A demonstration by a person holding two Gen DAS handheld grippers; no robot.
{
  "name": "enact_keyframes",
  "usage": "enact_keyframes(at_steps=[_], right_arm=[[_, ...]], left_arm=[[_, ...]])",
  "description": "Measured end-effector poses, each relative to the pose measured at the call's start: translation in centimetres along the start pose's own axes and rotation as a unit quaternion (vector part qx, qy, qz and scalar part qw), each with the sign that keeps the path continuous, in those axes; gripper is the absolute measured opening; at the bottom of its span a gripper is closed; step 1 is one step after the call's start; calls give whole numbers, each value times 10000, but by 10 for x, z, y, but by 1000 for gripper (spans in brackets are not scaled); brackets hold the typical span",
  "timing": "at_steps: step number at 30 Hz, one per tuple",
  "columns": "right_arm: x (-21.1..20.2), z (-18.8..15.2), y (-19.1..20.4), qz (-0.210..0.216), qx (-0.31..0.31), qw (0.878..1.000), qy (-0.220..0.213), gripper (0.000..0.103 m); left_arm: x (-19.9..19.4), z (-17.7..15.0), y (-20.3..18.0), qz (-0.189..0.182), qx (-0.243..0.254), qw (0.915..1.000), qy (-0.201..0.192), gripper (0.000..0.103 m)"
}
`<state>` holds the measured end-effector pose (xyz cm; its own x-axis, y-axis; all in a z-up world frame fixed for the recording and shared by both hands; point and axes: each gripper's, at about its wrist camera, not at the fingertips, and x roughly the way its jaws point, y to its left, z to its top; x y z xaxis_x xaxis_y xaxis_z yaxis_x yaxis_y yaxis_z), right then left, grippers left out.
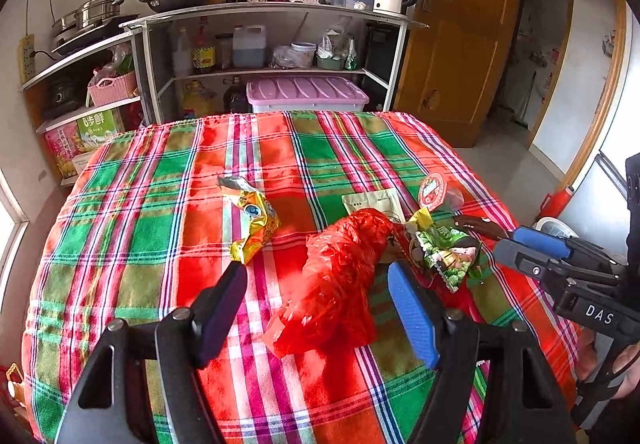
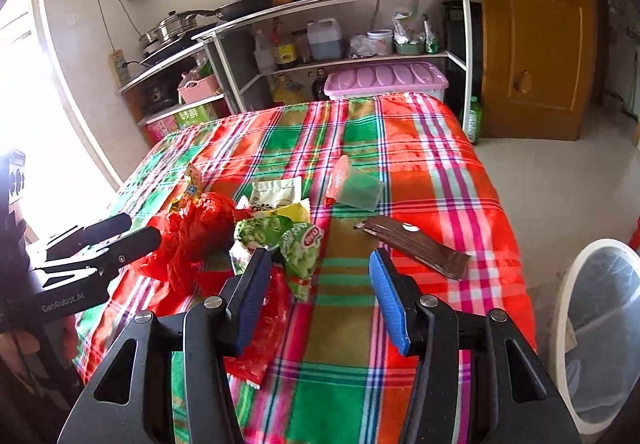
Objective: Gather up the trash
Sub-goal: 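Reach the right tool to the green snack bag while the left reaches the red bag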
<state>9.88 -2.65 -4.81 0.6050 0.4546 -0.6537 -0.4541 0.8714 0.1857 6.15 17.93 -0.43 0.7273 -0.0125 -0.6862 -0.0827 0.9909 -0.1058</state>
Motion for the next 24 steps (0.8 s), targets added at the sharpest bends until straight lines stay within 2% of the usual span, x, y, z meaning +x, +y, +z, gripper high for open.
enact_keyframes(at_steps=[7,11,20,21,23,24], right_arm=[[28,9,5,261,48,9993,273,53],[33,11,7,428,-28,9988,249,53],[50,10,14,412,-92,9983,405,52],[50,10,14,404,-98,9983,408,50],[51,10,15,419,-103,9982,423,35],[52,9,15,402,-113,9982,422,35]], left_arm=[[19,4,-1,-97,-21,9997,208,76],[27,4,-2,-64,-25,9996,260,76],[35,2,-2,-149,-65,9992,358,76],[35,1,-2,-151,-66,9992,357,76],[36,1,-2,-176,-76,9992,351,74],[36,1,-3,-184,-81,9992,357,69]])
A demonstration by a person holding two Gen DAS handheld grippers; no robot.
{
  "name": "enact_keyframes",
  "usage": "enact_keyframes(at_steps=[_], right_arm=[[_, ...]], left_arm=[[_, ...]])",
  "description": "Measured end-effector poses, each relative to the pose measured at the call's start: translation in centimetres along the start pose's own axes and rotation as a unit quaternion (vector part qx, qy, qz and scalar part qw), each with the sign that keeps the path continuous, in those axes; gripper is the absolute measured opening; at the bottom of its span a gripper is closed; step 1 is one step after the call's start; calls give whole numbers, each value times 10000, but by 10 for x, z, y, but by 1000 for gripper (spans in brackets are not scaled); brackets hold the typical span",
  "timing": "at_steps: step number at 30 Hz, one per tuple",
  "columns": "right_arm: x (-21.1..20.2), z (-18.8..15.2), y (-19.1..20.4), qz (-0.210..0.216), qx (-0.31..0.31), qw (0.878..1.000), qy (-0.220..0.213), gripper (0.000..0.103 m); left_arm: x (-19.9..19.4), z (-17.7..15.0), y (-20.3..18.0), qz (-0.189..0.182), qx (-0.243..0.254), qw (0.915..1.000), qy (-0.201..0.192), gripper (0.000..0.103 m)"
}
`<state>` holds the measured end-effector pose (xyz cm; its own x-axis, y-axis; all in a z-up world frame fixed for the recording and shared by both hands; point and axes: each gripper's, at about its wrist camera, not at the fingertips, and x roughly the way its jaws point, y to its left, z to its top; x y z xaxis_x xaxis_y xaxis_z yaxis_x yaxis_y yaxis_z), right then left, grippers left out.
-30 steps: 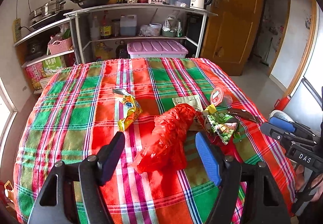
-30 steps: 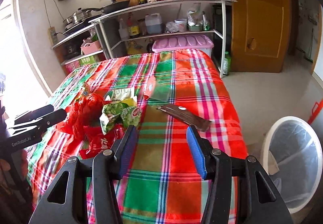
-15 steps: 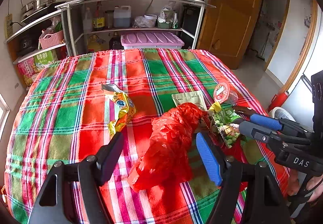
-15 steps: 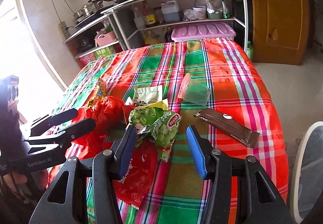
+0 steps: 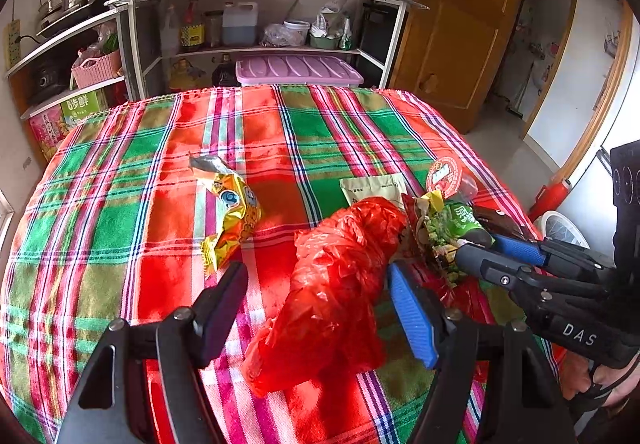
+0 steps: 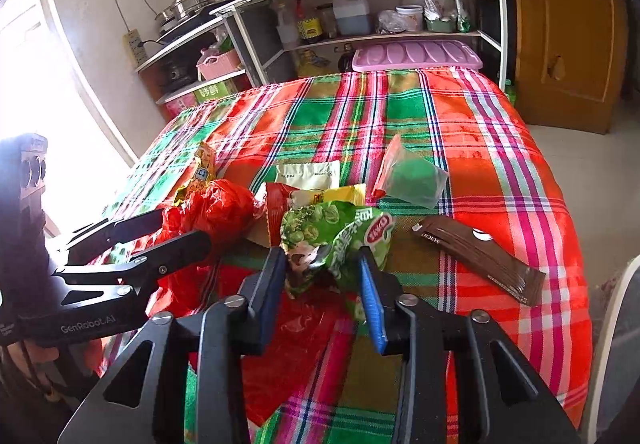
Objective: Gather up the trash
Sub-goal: 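Reach the right tool to the green snack bag while the left reaches the red bag, then grasp the green snack bag with the right tool while the left grasps the red bag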
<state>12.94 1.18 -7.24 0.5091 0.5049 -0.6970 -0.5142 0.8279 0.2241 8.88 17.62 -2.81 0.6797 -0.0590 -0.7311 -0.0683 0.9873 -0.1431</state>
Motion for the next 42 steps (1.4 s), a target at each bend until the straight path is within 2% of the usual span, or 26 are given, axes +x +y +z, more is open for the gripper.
enact_keyframes(at_steps=[3,4,6,10,14,29,42], right_arm=[[1,-1,-1,23,8,10000,-4,33],[1,-1,-1,26,12,10000,0,31],[0,-2,-2,9,31,10000,-14,26],[-1,-4,-2,-55,2,10000,-53,15],[-2,-5,-2,-64,-28,9999,-83,13],[-31,-11,0,-98,-103,9989,-448,11],[-80,-17,-19,-368,65,9953,-895,11]], left_arm=[[1,1,-1,-15,18,10000,-2,59],[1,1,-2,-26,20,10000,-2,54],[2,2,-3,-48,58,10000,19,49],[0,1,-5,-17,108,9999,-16,48],[-2,1,-4,-21,104,9999,-34,48],[-29,4,-11,-9,166,9994,-291,48],[-44,13,-48,-179,482,9975,-480,48]])
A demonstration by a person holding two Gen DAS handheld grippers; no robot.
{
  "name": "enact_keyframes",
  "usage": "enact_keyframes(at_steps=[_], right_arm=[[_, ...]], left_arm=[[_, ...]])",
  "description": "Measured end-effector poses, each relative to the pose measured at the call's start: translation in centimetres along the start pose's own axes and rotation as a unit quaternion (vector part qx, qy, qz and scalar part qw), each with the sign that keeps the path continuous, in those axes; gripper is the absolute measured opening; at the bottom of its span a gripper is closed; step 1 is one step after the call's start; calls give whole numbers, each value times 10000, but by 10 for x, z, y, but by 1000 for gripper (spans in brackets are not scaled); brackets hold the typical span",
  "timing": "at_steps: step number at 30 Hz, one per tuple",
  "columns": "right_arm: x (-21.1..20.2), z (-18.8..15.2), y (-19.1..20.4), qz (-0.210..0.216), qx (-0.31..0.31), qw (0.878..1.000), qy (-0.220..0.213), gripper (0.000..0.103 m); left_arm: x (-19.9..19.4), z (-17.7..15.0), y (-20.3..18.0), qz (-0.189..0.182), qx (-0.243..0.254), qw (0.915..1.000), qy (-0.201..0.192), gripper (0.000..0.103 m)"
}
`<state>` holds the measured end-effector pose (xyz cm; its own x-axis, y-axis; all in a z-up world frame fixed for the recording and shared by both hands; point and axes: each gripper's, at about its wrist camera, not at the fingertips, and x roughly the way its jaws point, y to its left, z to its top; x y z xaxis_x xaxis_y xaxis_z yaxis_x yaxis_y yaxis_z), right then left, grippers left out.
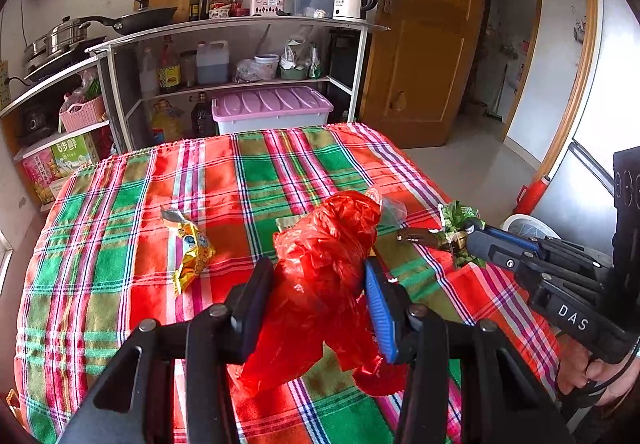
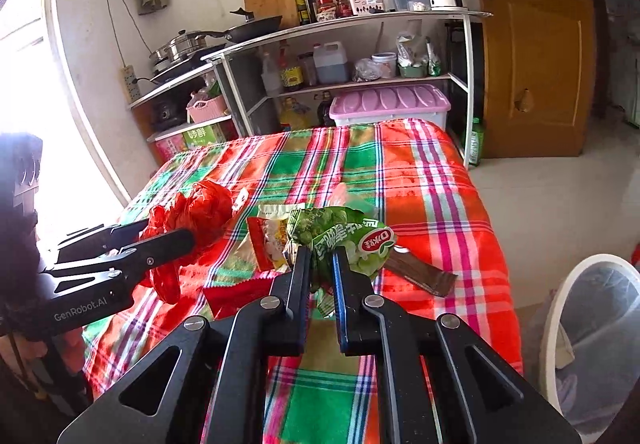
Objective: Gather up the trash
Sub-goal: 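Grasp the green snack bag with the right tool while the left grasps the red bag, then carry both bags over the bin and open both tools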
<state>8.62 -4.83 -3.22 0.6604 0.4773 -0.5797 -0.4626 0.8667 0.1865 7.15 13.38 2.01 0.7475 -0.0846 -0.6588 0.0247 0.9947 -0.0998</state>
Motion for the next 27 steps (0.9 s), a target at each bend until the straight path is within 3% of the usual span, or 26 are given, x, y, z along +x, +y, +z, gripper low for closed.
enact_keyframes(at_steps=[15,27], right_arm=[[-63,-12,-56,-658,339,9966,-357,11],[-118,-30,-119,-1370,809,9858,-545,11]], left_arm=[[7,10,-84,-536,569,9969,-21,48],[22,15,-175,-1164,1139,9866,72,48]])
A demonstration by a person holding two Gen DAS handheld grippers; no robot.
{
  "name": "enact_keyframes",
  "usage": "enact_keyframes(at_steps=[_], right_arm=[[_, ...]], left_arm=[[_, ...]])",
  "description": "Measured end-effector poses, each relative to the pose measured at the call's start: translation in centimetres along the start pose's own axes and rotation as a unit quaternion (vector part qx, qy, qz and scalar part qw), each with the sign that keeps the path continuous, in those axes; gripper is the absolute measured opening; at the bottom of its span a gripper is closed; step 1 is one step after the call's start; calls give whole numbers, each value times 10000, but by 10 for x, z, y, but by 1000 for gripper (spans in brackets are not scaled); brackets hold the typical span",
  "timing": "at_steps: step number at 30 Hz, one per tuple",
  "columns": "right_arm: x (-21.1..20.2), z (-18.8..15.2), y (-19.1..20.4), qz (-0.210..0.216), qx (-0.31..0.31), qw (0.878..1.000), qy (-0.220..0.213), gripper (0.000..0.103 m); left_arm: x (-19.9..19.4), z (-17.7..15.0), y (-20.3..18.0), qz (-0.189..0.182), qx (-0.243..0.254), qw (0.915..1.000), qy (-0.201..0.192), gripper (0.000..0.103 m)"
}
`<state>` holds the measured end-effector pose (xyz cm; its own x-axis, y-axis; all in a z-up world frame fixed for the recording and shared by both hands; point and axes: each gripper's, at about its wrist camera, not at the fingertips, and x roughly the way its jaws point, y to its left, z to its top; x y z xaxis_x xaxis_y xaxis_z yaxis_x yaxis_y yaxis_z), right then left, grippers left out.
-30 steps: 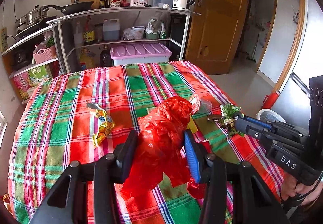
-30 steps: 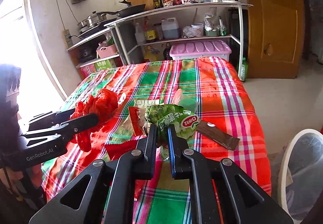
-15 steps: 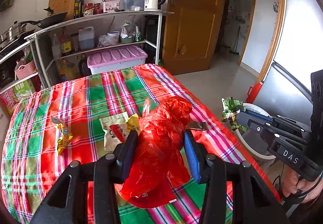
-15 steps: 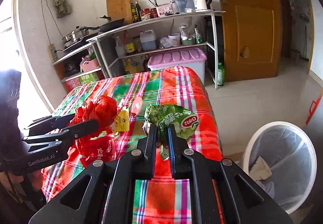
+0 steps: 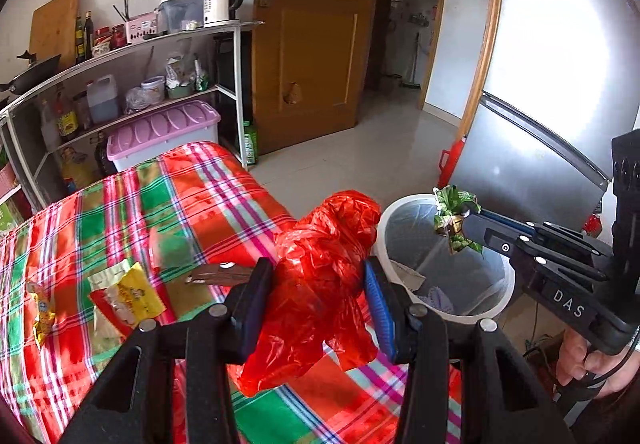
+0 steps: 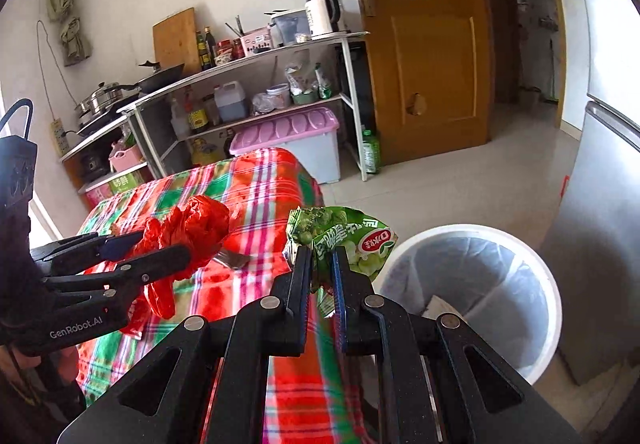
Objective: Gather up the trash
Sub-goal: 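Carry both bags over the bin and open both tools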
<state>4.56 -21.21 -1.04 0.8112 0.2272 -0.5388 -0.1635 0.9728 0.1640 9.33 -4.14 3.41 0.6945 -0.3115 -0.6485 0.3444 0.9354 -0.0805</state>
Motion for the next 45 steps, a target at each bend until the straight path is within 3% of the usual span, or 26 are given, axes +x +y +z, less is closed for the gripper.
enact_keyframes(at_steps=[15,24,35,38,40,43,45], right_arm=[[-23,-25,-100,-830,536,9948,240,11],[-4,-43,-131,-1000,659,9908,638,11],[22,-54,-153,-1124,777,9857,986,14],[26,-54,-157,-1216,833,9837,1027,23],[25,-56,-159,-1216,900,9830,1042,29],[25,-57,-161,-1266,937,9821,1034,44],[23,-56,-161,-1260,969,9822,1002,46]], left_arm=[[57,16,-88,-653,434,9963,361,48],[90,6,-121,-619,677,9929,757,48],[118,0,-127,-593,597,9902,1111,49],[121,0,-128,-579,580,9901,1143,51],[122,0,-127,-565,564,9902,1144,62],[119,0,-126,-508,605,9911,1074,64],[118,0,-125,-541,587,9909,1082,64]])
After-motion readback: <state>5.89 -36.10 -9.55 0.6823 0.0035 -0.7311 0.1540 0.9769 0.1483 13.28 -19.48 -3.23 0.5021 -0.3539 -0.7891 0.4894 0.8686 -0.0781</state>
